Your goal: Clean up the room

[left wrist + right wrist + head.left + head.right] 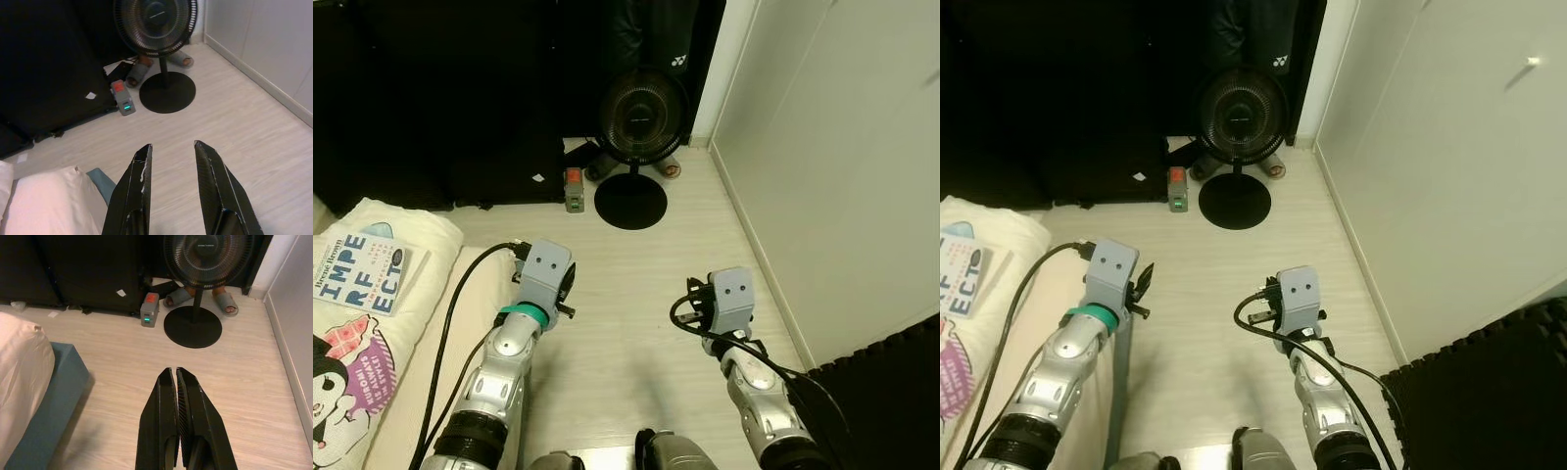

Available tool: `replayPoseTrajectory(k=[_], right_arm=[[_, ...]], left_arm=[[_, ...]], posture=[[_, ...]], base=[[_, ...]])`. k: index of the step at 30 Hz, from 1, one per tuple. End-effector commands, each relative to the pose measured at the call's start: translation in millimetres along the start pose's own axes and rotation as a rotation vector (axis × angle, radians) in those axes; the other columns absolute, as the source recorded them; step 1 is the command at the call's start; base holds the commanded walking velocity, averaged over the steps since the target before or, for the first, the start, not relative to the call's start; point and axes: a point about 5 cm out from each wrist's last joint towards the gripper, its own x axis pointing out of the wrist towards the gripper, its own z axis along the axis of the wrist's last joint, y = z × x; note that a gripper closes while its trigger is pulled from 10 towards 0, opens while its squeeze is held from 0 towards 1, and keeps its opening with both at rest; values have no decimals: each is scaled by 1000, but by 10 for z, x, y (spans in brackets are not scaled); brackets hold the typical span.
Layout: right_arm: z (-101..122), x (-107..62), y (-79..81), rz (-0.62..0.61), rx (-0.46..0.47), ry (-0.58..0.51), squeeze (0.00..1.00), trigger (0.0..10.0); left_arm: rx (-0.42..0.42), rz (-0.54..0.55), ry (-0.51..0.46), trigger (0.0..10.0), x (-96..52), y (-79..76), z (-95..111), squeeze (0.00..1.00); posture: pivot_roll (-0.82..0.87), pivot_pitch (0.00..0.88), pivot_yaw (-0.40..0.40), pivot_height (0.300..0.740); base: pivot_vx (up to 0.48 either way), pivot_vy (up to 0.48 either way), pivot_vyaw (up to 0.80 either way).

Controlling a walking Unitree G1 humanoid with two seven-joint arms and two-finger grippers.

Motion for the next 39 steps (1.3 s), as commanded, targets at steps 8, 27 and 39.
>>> replayPoseTrajectory(k=[8, 27, 39], right_arm=[[-25, -14, -45, -6, -13, 8, 0, 10000], [-30, -11, -42, -6, -12, 8, 0, 10000], [-32, -7, -38, -3, -12, 7, 0, 10000]], left_arm=[[-11, -8, 19, 10000, 2, -47, -43, 0], [-3, -17, 8, 10000, 8, -68, -27, 0], [6, -19, 5, 10000, 9, -75, -26, 0]], posture=[[-105, 27, 22, 740], [-106, 28, 24, 740], [-106, 27, 25, 740]], base=[[0, -142, 0], [0, -277, 0], [0, 0, 0]])
